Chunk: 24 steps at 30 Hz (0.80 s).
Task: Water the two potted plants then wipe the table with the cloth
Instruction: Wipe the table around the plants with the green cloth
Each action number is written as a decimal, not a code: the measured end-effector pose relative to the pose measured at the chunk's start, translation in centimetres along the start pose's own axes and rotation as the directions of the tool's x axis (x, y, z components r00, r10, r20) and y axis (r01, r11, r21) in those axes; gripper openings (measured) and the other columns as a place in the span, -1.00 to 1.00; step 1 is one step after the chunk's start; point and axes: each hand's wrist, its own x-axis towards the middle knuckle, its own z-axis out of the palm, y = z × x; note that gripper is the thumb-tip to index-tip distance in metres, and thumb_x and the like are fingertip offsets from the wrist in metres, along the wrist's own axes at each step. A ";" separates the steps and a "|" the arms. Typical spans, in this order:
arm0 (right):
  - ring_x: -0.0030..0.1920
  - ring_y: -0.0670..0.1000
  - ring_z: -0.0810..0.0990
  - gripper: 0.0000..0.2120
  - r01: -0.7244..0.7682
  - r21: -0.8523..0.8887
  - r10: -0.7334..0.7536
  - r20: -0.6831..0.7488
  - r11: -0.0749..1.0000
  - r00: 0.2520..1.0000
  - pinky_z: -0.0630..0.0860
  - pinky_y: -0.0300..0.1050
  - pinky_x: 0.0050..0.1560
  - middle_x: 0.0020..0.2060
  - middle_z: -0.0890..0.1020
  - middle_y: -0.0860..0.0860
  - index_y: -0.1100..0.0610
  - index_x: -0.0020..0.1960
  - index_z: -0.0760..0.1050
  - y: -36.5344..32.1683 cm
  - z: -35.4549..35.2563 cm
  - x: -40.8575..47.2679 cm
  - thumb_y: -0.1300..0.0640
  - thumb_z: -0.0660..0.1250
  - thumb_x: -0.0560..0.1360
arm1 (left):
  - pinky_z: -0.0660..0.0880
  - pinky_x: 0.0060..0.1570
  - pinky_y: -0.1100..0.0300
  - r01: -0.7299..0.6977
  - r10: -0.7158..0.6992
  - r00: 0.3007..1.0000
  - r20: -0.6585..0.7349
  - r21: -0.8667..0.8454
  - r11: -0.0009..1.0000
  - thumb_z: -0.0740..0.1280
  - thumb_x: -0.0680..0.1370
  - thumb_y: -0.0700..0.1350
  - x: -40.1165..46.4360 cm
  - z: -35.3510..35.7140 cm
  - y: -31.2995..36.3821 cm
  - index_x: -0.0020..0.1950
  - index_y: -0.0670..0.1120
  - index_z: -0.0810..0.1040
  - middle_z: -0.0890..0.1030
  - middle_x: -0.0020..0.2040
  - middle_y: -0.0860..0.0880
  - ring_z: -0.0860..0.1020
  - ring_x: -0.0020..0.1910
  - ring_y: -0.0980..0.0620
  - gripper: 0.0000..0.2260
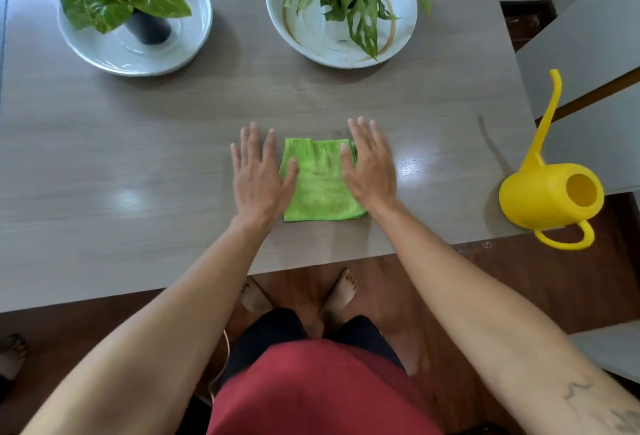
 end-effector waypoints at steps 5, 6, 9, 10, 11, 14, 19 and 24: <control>0.59 0.14 0.11 -0.55 -0.074 -0.046 0.075 0.023 0.996 0.997 0.03 0.00 0.57 0.56 0.21 0.18 0.22 0.56 0.23 3.5 -0.1 1.1 0.17 0.07 0.68 | -0.06 0.58 -0.10 -0.143 0.138 0.988 0.063 0.086 0.986 0.13 0.65 0.03 -0.5 2.9 5.6 0.58 -0.17 0.24 0.08 0.62 -0.24 0.00 0.62 -0.19 -0.47; 0.59 0.14 0.10 -0.55 -0.053 -0.071 0.055 0.032 0.996 0.998 0.02 -0.01 0.57 0.56 0.20 0.19 0.24 0.56 0.20 3.9 0.0 1.0 0.19 0.05 0.69 | -0.07 0.58 -0.10 -0.154 0.145 0.985 0.090 0.101 0.983 0.09 0.66 0.02 -0.9 3.6 6.1 0.59 -0.16 0.20 0.04 0.63 -0.23 -0.02 0.62 -0.19 -0.48; 0.59 0.14 0.10 -0.55 -0.029 -0.097 0.031 0.020 0.995 0.999 0.00 -0.01 0.58 0.56 0.21 0.20 0.25 0.56 0.19 4.4 0.4 0.8 0.20 0.03 0.69 | -0.12 0.58 -0.10 -0.141 0.119 0.982 0.148 0.149 0.979 -0.01 0.68 0.08 -1.8 5.1 6.1 0.64 -0.07 0.05 -0.10 0.64 -0.19 -0.08 0.62 -0.17 -0.46; 0.59 0.15 0.10 -0.54 -0.035 -0.094 0.036 0.012 0.995 0.999 -0.01 -0.01 0.58 0.56 0.20 0.20 0.26 0.56 0.19 4.3 0.5 0.9 0.21 0.03 0.68 | -0.13 0.58 -0.10 -0.143 0.117 0.982 0.149 0.172 0.975 -0.02 0.68 0.12 -1.9 5.4 5.8 0.64 -0.04 0.03 -0.12 0.64 -0.19 -0.09 0.62 -0.17 -0.45; 0.59 0.15 0.10 -0.54 -0.043 -0.090 0.044 0.004 0.995 0.999 -0.02 0.00 0.59 0.56 0.20 0.21 0.26 0.56 0.18 4.2 0.7 0.9 0.22 0.02 0.68 | -0.12 0.58 -0.10 -0.147 0.119 0.982 0.148 0.190 0.971 -0.03 0.67 0.18 -2.0 5.5 5.6 0.65 -0.02 0.01 -0.13 0.64 -0.20 -0.10 0.62 -0.18 -0.42; 0.60 0.15 0.06 -0.53 -0.080 -0.085 0.080 -0.001 0.993 0.997 -0.06 0.00 0.59 0.57 0.16 0.21 0.26 0.57 0.15 3.7 1.1 0.8 0.21 0.02 0.68 | -0.11 0.58 -0.12 -0.151 0.122 0.982 0.143 0.214 0.965 -0.04 0.63 0.28 -2.0 5.6 5.3 0.65 0.03 0.00 -0.12 0.64 -0.23 -0.11 0.62 -0.22 -0.36; 0.60 0.17 0.00 -0.46 -0.160 -0.099 0.161 0.001 0.982 0.987 -0.11 0.05 0.59 0.58 0.11 0.21 0.28 0.59 0.10 2.4 1.7 0.9 0.12 0.07 0.66 | -0.06 0.57 -0.14 -0.192 0.162 0.975 0.154 0.212 0.958 -0.01 0.62 0.32 -1.9 5.1 3.1 0.64 0.10 0.01 -0.10 0.64 -0.21 -0.09 0.62 -0.22 -0.37; 0.60 0.15 0.00 -0.45 -0.135 -0.142 0.140 0.025 0.981 0.990 -0.11 0.11 0.58 0.59 0.11 0.18 0.24 0.60 0.09 0.5 2.5 0.4 0.09 0.08 0.66 | -0.03 0.57 -0.14 -0.175 0.154 0.982 0.108 0.217 0.960 0.03 0.61 0.32 -2.3 3.4 -1.3 0.63 0.11 0.06 -0.05 0.64 -0.19 -0.03 0.62 -0.22 -0.37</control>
